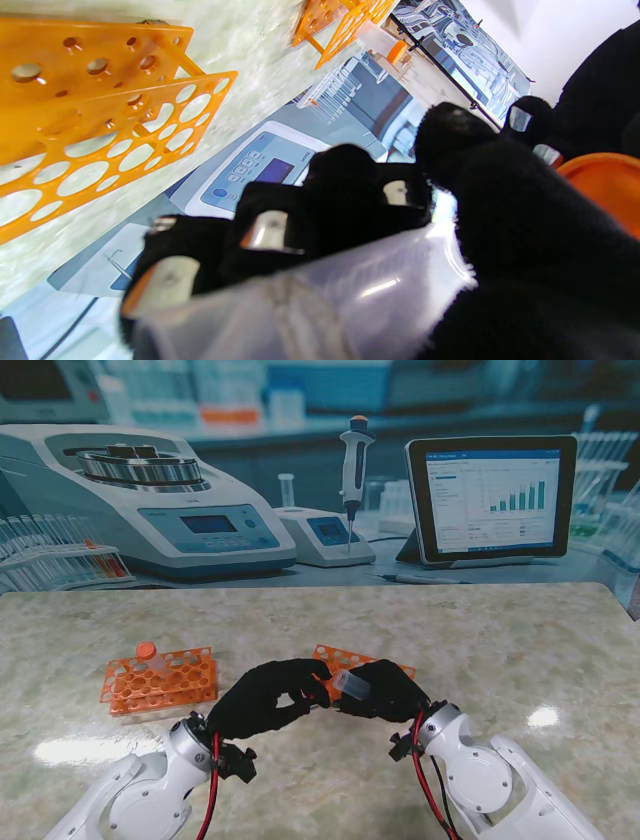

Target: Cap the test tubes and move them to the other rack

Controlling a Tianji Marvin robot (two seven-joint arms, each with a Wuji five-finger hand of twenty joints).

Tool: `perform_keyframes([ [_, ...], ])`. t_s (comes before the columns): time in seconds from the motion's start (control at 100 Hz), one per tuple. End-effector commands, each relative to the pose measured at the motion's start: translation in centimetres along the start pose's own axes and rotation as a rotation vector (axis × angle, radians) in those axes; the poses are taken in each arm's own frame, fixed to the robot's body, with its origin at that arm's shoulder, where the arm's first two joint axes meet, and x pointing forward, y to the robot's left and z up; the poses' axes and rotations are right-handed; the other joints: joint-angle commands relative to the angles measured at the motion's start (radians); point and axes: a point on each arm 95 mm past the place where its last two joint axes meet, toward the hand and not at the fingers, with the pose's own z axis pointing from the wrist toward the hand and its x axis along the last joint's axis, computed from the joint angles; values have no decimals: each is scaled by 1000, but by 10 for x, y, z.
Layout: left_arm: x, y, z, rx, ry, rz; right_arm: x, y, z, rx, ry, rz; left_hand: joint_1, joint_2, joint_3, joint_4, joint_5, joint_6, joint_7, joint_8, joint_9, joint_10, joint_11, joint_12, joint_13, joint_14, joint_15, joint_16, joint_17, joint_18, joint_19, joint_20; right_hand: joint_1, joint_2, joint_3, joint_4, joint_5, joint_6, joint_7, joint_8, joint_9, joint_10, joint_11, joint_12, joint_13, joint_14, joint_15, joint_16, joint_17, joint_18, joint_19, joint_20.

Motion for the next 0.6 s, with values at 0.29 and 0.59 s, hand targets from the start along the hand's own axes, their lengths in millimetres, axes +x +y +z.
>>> perform_keyframes([
  [0.29, 1, 7, 3, -6, -7, -29, -1, -4, 0, 4, -4, 8, 97, 22, 49, 9, -21, 26, 12, 19, -1, 19, 45, -19, -13, -44, -13, 21, 0, -14, -23, 12, 53, 10, -5, -15, 49, -66, 69, 55, 45, 21, -2, 15, 61, -182, 188, 47, 60, -55, 204, 8],
  [0.59, -2, 11, 9, -14, -18, -44, -1, -3, -2, 1, -2, 7, 97, 22, 50, 9, -20, 25, 11, 21, -1, 18, 45, -19, -14, -42, -13, 22, 0, -14, -24, 13, 54, 10, -5, -15, 49, -66, 69, 55, 45, 21, -3, 15, 61, -182, 188, 47, 60, -55, 204, 8],
])
